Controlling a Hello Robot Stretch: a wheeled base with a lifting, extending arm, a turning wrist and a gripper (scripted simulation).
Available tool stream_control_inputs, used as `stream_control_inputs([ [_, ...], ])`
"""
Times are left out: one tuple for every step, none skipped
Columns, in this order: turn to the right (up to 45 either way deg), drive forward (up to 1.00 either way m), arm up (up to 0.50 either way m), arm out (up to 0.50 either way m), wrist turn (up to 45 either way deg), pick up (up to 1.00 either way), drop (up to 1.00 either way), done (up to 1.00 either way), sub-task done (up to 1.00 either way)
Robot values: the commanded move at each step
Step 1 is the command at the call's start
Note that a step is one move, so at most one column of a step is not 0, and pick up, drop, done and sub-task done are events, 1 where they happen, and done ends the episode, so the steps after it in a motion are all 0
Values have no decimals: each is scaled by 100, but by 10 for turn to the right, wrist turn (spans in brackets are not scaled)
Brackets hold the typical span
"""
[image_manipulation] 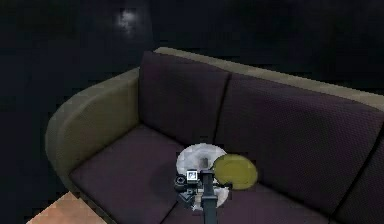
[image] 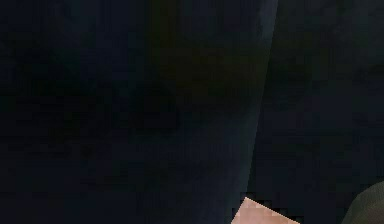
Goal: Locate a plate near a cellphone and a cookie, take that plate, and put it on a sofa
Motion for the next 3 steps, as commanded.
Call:
stream_control_inputs([
  [0, 0, 0, 0, 0, 0, 100, 0, 0],
  [0, 0, 10, 0, 0, 0, 0, 0, 0],
  [0, 0, 0, -8, 0, 0, 0, 0, 0],
])
